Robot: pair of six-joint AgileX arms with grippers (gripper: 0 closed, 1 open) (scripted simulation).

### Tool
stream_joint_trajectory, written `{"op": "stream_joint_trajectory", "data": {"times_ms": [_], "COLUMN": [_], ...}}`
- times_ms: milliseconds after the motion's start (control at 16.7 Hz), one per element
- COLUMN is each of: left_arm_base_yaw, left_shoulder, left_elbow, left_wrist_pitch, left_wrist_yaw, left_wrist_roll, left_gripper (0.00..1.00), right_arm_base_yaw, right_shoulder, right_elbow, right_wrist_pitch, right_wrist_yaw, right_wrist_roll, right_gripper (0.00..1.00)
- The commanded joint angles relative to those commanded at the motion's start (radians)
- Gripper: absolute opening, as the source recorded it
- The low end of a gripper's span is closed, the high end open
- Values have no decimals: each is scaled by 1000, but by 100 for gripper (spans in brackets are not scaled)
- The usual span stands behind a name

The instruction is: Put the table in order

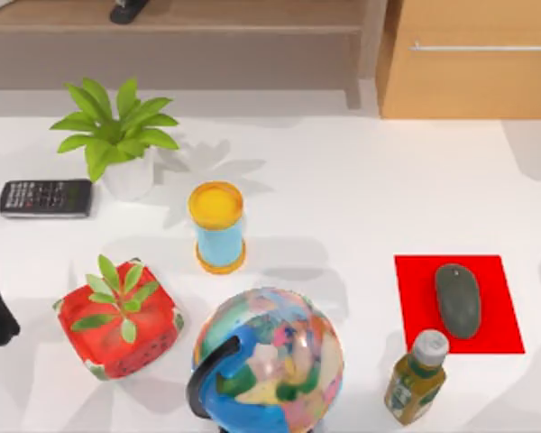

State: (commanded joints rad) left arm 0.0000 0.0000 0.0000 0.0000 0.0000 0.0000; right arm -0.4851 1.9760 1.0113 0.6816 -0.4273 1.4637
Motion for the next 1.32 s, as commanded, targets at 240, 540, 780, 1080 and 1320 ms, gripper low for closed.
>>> {"op": "stream_joint_trajectory", "data": {"times_ms": [240,540,780,1080,1320], "left_arm_base_yaw": [0,0,0,0,0], "left_shoulder": [0,0,0,0,0], "left_elbow": [0,0,0,0,0], "left_wrist_pitch": [0,0,0,0,0], "left_wrist_yaw": [0,0,0,0,0], "left_wrist_roll": [0,0,0,0,0], "left_gripper": [100,100,100,100,100], "right_arm_base_yaw": [0,0,-2,-16,-52], "right_shoulder": [0,0,-1,-57,-122], "right_elbow": [0,0,-1,-64,-155], "right_wrist_pitch": [0,0,0,19,45], "right_wrist_yaw": [0,0,0,-28,-55], "right_wrist_roll": [0,0,0,-8,-17], "right_gripper": [98,100,100,100,100]}}
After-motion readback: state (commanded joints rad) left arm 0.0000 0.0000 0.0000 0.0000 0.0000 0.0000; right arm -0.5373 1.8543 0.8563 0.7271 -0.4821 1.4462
